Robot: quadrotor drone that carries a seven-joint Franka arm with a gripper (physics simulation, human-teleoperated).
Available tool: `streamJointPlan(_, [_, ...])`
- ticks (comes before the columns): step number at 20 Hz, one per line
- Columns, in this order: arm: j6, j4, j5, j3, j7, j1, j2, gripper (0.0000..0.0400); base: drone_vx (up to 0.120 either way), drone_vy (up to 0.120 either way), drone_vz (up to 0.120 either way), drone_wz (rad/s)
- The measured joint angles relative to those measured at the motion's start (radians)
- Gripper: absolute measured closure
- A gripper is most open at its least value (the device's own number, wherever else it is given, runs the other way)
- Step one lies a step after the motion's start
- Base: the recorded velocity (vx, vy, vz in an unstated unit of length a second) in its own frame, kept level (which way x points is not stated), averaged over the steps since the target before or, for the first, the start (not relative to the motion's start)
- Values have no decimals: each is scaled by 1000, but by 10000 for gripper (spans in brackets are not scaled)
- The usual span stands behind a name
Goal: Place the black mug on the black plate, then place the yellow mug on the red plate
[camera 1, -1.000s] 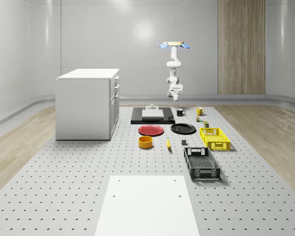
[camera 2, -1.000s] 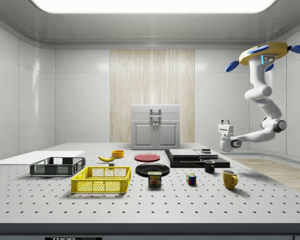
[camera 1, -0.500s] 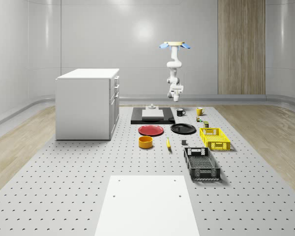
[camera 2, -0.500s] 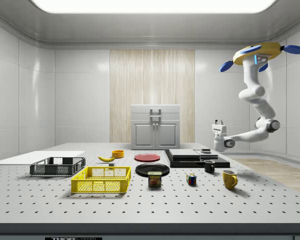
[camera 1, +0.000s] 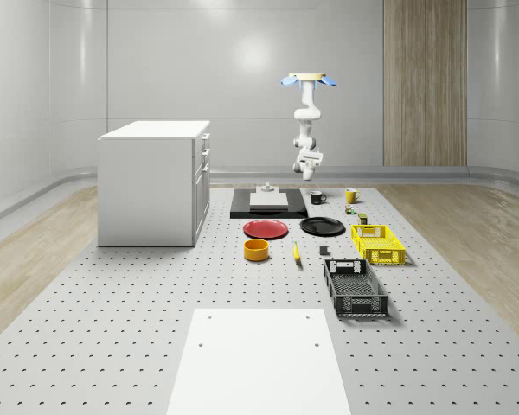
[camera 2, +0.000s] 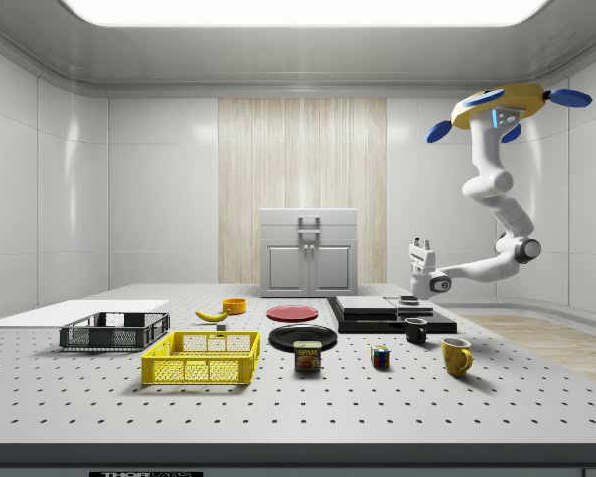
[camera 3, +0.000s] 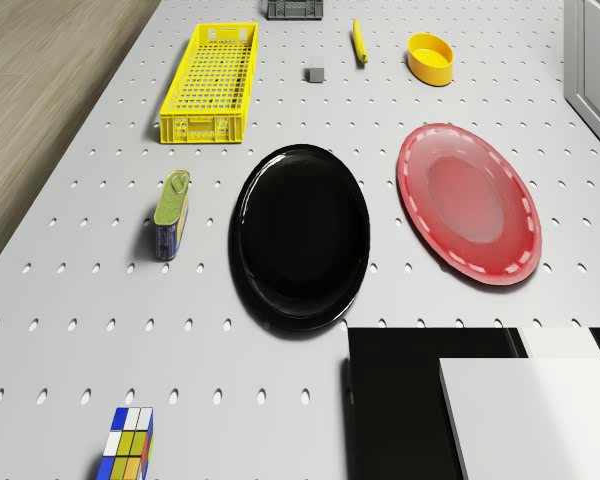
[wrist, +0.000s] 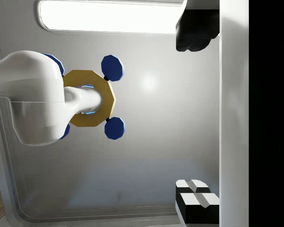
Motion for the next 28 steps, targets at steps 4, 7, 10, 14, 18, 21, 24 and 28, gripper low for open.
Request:
streamJointPlan(4, [6, -19, -120, 85, 17, -27, -6, 0, 30, 0, -50, 0])
streamJointPlan(7, [13, -58, -275, 192, 40, -62, -16, 0, 0, 0, -80, 0])
streamJointPlan(10, [25, -145, -507, 347, 81, -116, -36, 0, 0, 0, -107, 0])
streamJointPlan(14, [37, -367, -930, 601, 188, -232, -85, 0, 50, 0, -120, 0])
streamJointPlan(18, [-4, -614, -1365, 824, 358, -414, -143, 0, 120, 0, -120, 0])
streamJointPlan(21, [-72, -730, -1597, 943, 486, -577, -183, 0, 120, 0, -120, 0])
streamJointPlan(24, [-139, -788, -1735, 1024, 585, -721, -220, 0, 67, -107, -80, 0])
streamJointPlan(28, [-197, -818, -1822, 1089, 671, -851, -262, 0, 0, -120, -30, 0])
